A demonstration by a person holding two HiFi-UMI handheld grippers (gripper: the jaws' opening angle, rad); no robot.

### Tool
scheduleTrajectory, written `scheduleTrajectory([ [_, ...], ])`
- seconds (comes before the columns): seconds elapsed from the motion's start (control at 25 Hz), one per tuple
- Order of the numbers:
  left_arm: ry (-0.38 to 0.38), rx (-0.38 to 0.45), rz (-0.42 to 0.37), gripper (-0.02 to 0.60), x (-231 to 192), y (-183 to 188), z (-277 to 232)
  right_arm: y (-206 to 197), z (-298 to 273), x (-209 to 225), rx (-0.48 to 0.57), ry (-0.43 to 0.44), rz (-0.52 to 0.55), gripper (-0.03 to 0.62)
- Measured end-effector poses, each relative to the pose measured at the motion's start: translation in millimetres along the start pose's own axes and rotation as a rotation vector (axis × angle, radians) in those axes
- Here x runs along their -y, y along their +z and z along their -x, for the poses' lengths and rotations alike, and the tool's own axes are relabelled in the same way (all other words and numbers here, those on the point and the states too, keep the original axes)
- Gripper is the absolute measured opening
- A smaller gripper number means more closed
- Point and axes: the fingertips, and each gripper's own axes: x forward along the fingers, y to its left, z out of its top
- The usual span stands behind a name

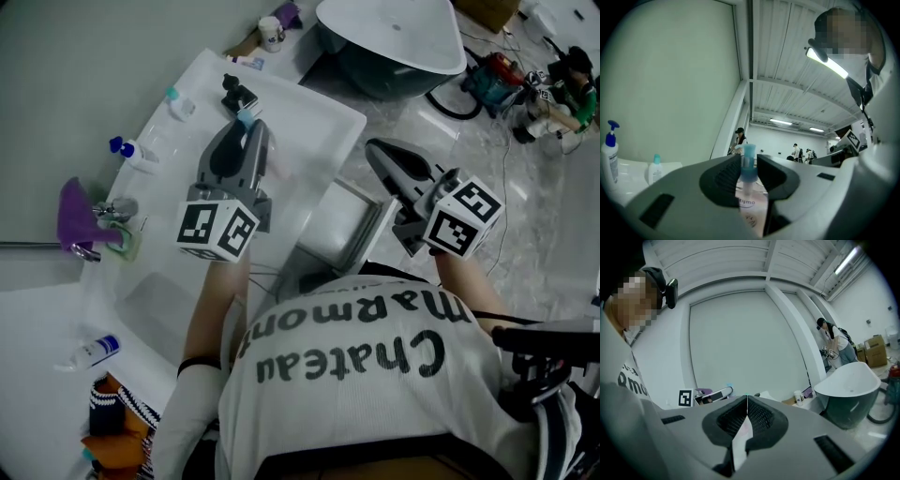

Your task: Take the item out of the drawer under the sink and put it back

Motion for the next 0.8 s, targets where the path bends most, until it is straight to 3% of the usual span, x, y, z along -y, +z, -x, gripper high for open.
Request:
scheduleTrajectory([
  [0.8,0.062,-0.047,-0.012,0.111,-33.3,-23.1,-36.8,-8.2,-3.8,35.7,-0.026,-0.017,-0.039,0.012],
])
